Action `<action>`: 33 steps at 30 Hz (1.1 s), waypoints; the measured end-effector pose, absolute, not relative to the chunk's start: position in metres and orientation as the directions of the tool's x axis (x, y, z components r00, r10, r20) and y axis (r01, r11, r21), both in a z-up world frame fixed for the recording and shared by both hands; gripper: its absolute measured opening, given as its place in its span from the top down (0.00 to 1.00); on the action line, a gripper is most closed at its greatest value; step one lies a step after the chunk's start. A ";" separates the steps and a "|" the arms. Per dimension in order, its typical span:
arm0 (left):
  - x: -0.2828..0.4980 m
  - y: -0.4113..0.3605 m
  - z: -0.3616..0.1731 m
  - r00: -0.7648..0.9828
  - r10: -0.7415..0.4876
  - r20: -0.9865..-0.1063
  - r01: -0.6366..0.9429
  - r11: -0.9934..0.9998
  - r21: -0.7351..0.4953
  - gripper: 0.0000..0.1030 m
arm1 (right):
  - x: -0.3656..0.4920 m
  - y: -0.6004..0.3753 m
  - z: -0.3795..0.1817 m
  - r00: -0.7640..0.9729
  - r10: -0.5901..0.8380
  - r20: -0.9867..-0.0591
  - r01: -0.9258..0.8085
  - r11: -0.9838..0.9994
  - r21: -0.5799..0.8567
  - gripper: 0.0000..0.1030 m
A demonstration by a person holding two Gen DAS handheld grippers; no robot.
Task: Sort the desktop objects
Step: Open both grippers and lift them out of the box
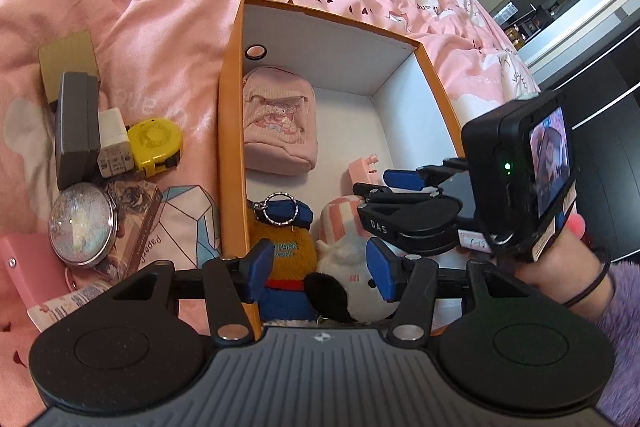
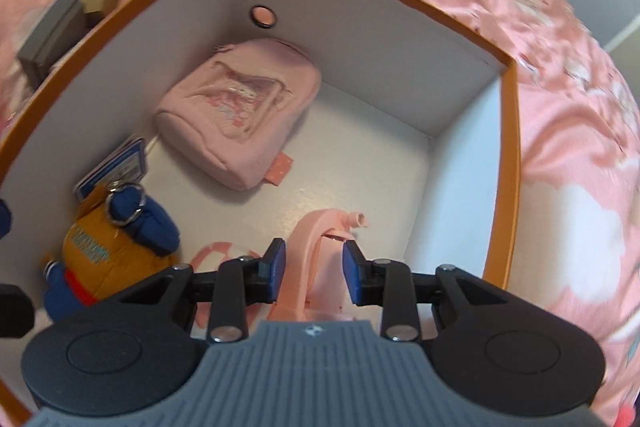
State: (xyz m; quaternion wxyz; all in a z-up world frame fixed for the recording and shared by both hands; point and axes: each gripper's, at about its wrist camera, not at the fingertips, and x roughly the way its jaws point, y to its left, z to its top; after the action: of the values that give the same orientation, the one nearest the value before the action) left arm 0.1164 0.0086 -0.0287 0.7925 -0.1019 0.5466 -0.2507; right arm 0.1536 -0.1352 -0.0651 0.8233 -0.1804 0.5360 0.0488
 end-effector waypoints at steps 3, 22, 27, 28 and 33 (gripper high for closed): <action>0.119 0.003 -0.029 0.267 -0.490 -0.830 0.310 0.859 -0.408 0.41 | 0.149 -0.137 -0.066 0.440 -0.130 -0.888 -0.178 0.957 -0.228 0.68; 0.106 -0.012 -0.019 0.344 -0.403 -0.848 0.316 0.900 -0.299 0.41 | 0.124 -0.136 -0.061 0.482 -0.198 -0.854 -0.144 0.943 -0.300 0.74; 0.100 -0.012 -0.012 0.392 -0.378 -0.839 0.311 0.912 -0.266 0.41 | 0.112 -0.132 -0.050 0.532 -0.197 -0.824 -0.153 0.934 -0.322 0.68; 0.099 -0.012 -0.010 0.403 -0.375 -0.835 0.312 0.914 -0.260 0.41 | 0.109 -0.132 -0.047 0.549 -0.201 -0.811 -0.149 0.931 -0.332 0.61; 0.093 -0.006 0.001 0.459 -0.389 -0.799 0.302 0.914 -0.271 0.41 | 0.098 -0.136 -0.034 0.601 -0.212 -0.771 -0.132 0.924 -0.358 0.61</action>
State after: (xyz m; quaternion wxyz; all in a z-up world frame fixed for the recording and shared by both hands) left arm 0.0934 -0.0060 0.0007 0.8530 -0.0453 0.4788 -0.2026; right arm 0.0979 -0.1358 -0.0342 0.8735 -0.1931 0.4463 -0.0229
